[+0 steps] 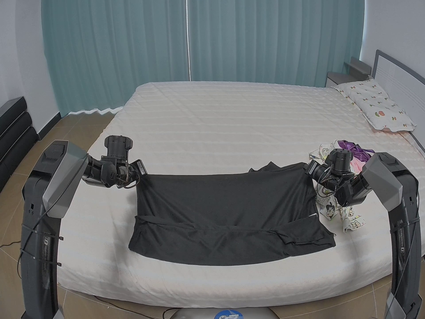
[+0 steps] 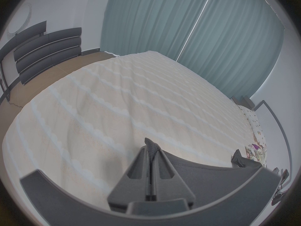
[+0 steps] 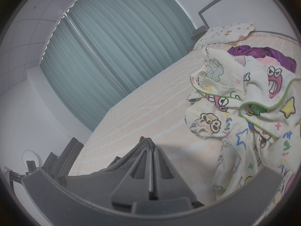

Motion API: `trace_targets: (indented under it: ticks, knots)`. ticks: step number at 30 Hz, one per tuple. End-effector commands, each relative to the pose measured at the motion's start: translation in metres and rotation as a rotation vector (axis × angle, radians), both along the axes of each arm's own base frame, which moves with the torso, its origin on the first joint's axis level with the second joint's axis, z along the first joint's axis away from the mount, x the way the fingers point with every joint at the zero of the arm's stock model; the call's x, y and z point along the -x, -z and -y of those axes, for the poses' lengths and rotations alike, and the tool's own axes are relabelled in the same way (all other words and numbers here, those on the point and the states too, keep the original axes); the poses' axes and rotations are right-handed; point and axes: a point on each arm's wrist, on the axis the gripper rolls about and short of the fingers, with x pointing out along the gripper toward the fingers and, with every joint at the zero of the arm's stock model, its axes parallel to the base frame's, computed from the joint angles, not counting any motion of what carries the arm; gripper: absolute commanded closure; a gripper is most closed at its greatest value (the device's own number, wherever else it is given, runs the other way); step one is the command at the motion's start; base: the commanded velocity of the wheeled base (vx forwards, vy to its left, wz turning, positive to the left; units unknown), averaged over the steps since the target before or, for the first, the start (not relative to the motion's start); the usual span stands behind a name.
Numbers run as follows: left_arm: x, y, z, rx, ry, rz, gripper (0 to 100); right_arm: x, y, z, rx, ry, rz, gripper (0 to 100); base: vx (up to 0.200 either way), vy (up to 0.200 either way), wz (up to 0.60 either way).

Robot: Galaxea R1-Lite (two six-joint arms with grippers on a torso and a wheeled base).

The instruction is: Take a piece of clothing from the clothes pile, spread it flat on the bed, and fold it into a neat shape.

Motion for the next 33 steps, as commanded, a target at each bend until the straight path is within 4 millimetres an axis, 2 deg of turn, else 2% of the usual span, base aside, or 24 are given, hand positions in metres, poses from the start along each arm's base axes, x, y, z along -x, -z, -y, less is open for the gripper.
trace_targets:
  ticks: [1,10,20,22,28,33]
  knots:
    - [0.001,-0.003,0.000,0.000,0.000,0.003,100,0.004,-0.011,0.009,-0.001,0.018,0.025,100,0.000,0.000,0.00]
    - [0.002,-0.001,-0.001,0.001,-0.001,-0.004,100,0.014,-0.004,0.010,0.000,0.013,0.005,100,0.000,0.000,0.00]
    - [0.012,-0.004,-0.002,-0.003,0.000,-0.026,100,0.022,-0.017,0.008,0.012,0.008,0.013,100,0.000,0.000,0.00]
    - [0.015,-0.003,-0.002,-0.004,0.002,-0.037,100,0.031,-0.013,0.009,0.015,0.007,-0.020,100,0.000,0.000,0.00]
    - [0.023,-0.008,-0.003,0.000,0.003,-0.047,100,0.042,-0.007,0.009,0.028,0.005,0.006,100,0.000,0.000,0.00]
    - [0.034,-0.002,-0.002,-0.004,0.003,-0.048,100,0.062,0.006,0.008,0.040,-0.001,-0.017,100,0.000,0.000,0.00]
